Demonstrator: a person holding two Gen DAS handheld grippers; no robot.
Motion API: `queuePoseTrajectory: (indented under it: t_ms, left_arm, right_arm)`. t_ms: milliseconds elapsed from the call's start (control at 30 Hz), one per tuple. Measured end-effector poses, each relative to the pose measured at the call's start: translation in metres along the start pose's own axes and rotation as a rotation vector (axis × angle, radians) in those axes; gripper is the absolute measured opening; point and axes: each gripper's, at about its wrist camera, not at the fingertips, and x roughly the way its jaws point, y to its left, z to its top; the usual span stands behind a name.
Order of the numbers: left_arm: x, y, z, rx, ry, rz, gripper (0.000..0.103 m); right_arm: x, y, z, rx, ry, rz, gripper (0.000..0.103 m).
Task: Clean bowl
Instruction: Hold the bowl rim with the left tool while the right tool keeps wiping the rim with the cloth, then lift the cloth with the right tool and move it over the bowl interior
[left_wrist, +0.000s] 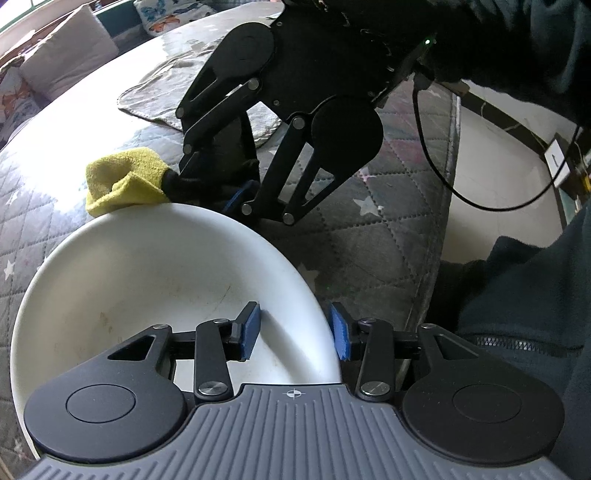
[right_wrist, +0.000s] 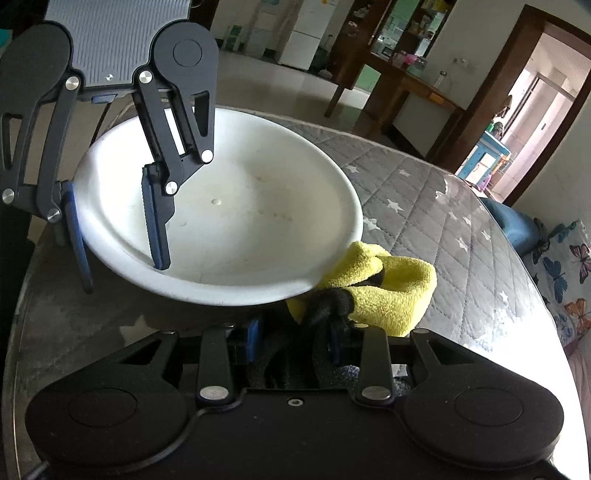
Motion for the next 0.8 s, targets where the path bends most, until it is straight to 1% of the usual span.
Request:
queuePoseTrajectory:
  t_ms: [33,133,267,367,433,533,733,800]
  left_arm:
    - [-0.007,-0.011,-0.006,-0.003,-0.001,0.002,0.042]
    - [-0.008,-0.028,0.004,0.000,-0.005,0.015,0.042]
    - [0.006,-0.031,0.034,-0.001,-0.015,0.040,0.042]
    - [0.018,-0.025,0.059,-0.018,-0.030,0.057,0.044]
    - [0.014,-0.044,0.067,-0.024,-0.036,0.071,0.047]
    - [0.026,-0.039,0.094,-0.042,-0.053,0.096,0.050]
    - [0.032,-0.015,0.091,-0.079,-0.075,0.132,0.055]
    - [0.034,-0.009,0.093,-0.093,-0.082,0.145,0.058]
  right_arm:
    - [-0.001,0.001,0.000,0.006,0.003,-0.007,0.037]
    - [-0.007,0.003,-0.001,0.035,0.010,-0.027,0.037]
    - [-0.014,0.003,-0.002,0.090,0.009,-0.047,0.037]
    - [-0.019,0.003,-0.003,0.119,0.009,-0.063,0.037]
    - [-0.023,0.003,-0.004,0.131,0.006,-0.073,0.037]
    - [-0.029,0.002,-0.002,0.179,-0.003,-0.084,0.037]
    - [-0.044,-0.005,0.005,0.293,-0.056,-0.091,0.036]
    - [-0.049,-0.002,0.006,0.306,-0.067,-0.095,0.036]
